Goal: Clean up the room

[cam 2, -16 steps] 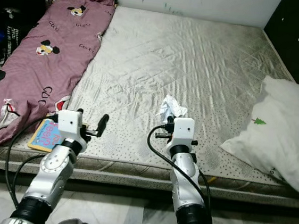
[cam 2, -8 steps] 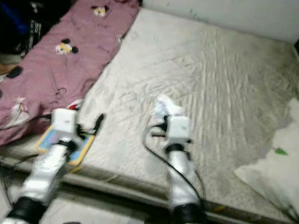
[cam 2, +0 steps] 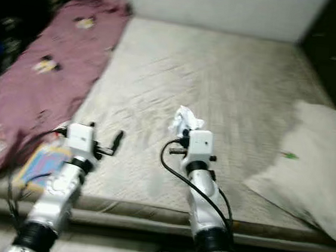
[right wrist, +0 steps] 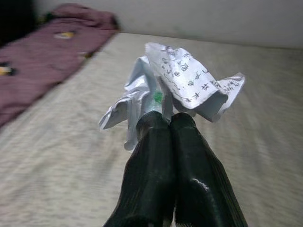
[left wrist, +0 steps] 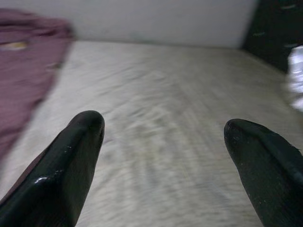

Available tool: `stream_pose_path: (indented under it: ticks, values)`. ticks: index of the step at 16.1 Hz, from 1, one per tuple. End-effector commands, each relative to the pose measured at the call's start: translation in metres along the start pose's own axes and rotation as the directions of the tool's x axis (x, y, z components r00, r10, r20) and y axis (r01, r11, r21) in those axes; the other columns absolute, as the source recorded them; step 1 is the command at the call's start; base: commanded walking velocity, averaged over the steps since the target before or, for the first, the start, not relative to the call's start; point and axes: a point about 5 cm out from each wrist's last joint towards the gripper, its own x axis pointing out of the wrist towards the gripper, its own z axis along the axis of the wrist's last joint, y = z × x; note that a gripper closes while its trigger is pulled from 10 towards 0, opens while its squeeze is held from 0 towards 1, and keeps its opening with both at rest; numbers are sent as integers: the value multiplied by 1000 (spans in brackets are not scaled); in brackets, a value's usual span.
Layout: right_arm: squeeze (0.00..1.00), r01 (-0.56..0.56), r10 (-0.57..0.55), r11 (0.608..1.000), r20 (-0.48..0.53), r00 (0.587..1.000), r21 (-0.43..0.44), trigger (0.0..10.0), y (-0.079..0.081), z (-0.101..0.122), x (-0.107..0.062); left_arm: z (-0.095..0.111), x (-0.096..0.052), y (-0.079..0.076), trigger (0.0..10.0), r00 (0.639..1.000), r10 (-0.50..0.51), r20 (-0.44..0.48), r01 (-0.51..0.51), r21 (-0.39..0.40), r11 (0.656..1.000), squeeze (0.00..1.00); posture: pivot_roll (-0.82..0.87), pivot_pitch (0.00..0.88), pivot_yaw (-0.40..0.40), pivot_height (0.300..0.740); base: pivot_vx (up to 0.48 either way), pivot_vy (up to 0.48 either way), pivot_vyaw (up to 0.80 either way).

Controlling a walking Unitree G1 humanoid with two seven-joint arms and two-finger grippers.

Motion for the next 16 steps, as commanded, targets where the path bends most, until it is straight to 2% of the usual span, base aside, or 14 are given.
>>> stream_pose_path:
  ticks: [1, 3, 6, 9, 13, 16]
  values:
    - [0, 13, -13, 1000, -26, 1000, 8, 10000, -3, -4, -1, 2, 0, 4, 10000, 1000, 14, -2, -14, 3, 1000, 0, 27, 50, -28, 740, 0, 0, -800]
    - [0, 16, -16, 1000, -30, 999, 9, 10000, -3, -4, 0, 1, 1, 8, 10000, 999, 43, -11, -43, 9, 999, 0, 26, 50, -28, 740, 0, 0, -800]
    - [0, 14, -14, 1000, -29, 999, 6, 10000, -3, -4, 0, 1, 1, 3, 10000, 1000, 14, -14, -14, 47, 999, 0, 27, 50, -30, 740, 0, 0, -800]
    - [0, 13, -13, 1000, -26, 1000, 7, 10000, -4, -3, 1, 0, 1, 5, 10000, 999, 31, -18, -31, 19, 999, 0, 25, 50, -32, 740, 0, 0, -781]
    - [0, 8, -8, 1000, -20, 1000, 6, 10000, -3, -3, 1, 1, 1, 3, 10000, 1000, 13, -16, -13, 14, 1000, 0, 25, 50, -32, 740, 0, 0, 0]
    - [0, 6, -6, 1000, -24, 1000, 4, 10000, -3, -3, 1, 0, 1, 2, 10000, 1000, 11, -18, -10, 8, 1000, 0, 27, 48, -33, 740, 0, 365, 0]
